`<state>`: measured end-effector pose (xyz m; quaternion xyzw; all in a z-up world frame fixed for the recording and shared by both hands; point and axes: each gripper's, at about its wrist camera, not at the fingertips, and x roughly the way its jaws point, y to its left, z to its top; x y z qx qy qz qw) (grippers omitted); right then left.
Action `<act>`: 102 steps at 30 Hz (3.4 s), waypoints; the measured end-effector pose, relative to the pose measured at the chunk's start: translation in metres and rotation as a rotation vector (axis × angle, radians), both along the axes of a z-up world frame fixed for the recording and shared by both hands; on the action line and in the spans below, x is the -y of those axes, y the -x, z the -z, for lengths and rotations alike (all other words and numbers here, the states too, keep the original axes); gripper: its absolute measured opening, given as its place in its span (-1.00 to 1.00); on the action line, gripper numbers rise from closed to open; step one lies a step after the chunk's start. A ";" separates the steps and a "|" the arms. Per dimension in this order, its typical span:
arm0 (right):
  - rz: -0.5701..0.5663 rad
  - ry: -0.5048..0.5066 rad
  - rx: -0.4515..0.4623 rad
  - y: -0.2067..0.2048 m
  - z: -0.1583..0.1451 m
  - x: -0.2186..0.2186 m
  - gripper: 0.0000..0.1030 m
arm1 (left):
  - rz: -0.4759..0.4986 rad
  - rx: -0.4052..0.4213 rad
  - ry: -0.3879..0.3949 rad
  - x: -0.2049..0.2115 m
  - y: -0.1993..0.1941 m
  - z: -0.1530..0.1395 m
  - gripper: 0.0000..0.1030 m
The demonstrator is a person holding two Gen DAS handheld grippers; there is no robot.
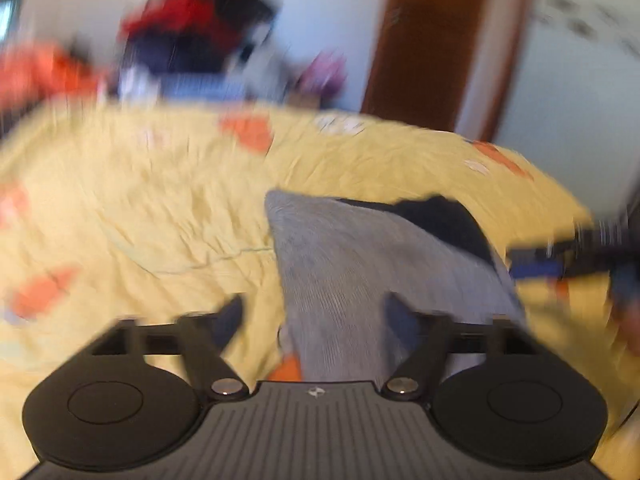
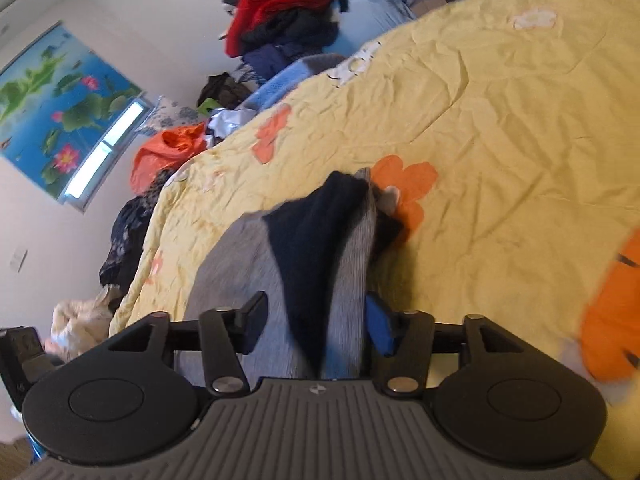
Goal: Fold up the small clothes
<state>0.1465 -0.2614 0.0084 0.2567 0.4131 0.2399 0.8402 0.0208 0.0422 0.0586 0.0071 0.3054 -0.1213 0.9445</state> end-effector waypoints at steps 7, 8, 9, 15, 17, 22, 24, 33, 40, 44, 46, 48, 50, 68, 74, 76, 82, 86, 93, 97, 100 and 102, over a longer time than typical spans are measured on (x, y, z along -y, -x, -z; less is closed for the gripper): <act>-0.132 0.007 -0.070 0.064 0.005 -0.002 0.20 | 0.118 0.063 -0.256 0.047 0.057 0.040 0.72; -0.154 0.042 -0.082 0.065 0.008 -0.012 0.18 | 0.115 0.065 -0.256 0.049 0.054 0.043 0.72; -0.169 0.085 -0.085 0.067 0.010 -0.020 0.05 | 0.099 0.067 -0.259 0.049 0.051 0.046 0.58; -0.240 0.226 -0.031 0.078 0.009 -0.039 -0.70 | 0.067 -0.017 -0.196 0.026 0.031 0.058 -0.59; -0.214 0.229 -0.041 0.077 0.011 -0.025 -0.73 | 0.079 -0.006 -0.211 0.023 0.039 0.059 -0.60; -0.200 0.167 -0.070 0.075 0.018 -0.017 -0.35 | 0.112 -0.039 -0.141 0.012 0.046 0.045 -0.57; -0.179 0.095 -0.092 0.074 0.012 -0.011 0.17 | 0.125 -0.073 -0.002 -0.005 0.048 0.034 -0.04; -0.046 -0.114 -0.194 0.045 0.032 0.012 0.53 | -0.098 -0.317 0.564 -0.051 -0.010 0.063 0.98; -0.173 -0.112 -0.212 0.049 0.032 -0.030 0.28 | -0.018 -0.404 0.571 -0.020 -0.027 0.064 -0.16; -0.215 -0.034 -0.224 0.050 0.034 -0.040 -0.56 | -0.047 -0.437 0.590 -0.029 -0.022 0.059 -0.65; -0.235 -0.057 -0.196 0.057 0.024 -0.038 -0.58 | -0.029 -0.431 0.595 -0.035 -0.009 0.048 -0.65; -0.268 -0.078 -0.152 0.067 0.008 -0.032 -0.59 | -0.001 -0.414 0.597 -0.040 0.008 0.039 -0.65; -0.291 -0.083 -0.140 0.079 0.000 -0.024 -0.59 | 0.017 -0.436 0.563 -0.037 0.020 0.043 -0.65; -0.005 0.022 0.118 0.020 -0.022 -0.036 0.80 | 0.192 -0.017 -0.096 0.089 0.037 0.038 0.61; -0.104 0.313 0.112 -0.017 0.014 -0.075 0.81 | 0.146 -0.140 0.038 0.077 -0.001 0.056 0.75; -0.127 0.382 0.139 -0.022 0.015 -0.090 0.99 | 0.165 -0.123 0.011 0.081 -0.007 0.060 0.92; -0.109 0.494 0.172 -0.025 0.006 -0.109 0.83 | 0.151 -0.049 -0.014 0.084 0.023 0.046 1.00; -0.020 0.322 0.269 0.035 -0.029 -0.079 0.86 | 0.091 0.079 -0.043 0.053 0.070 0.037 1.00; -0.095 0.191 0.224 0.102 -0.004 -0.085 0.83 | -0.034 -0.053 -0.065 0.035 0.061 0.069 1.00; -0.073 0.183 0.192 0.090 0.015 -0.080 0.63 | -0.067 -0.051 -0.067 0.026 0.069 0.064 1.00; -0.044 0.179 0.181 0.103 -0.001 -0.070 0.67 | -0.089 -0.039 -0.090 0.023 0.079 0.067 1.00; -0.027 0.166 0.184 0.119 -0.010 -0.065 0.81 | -0.101 -0.063 -0.085 0.023 0.082 0.068 1.00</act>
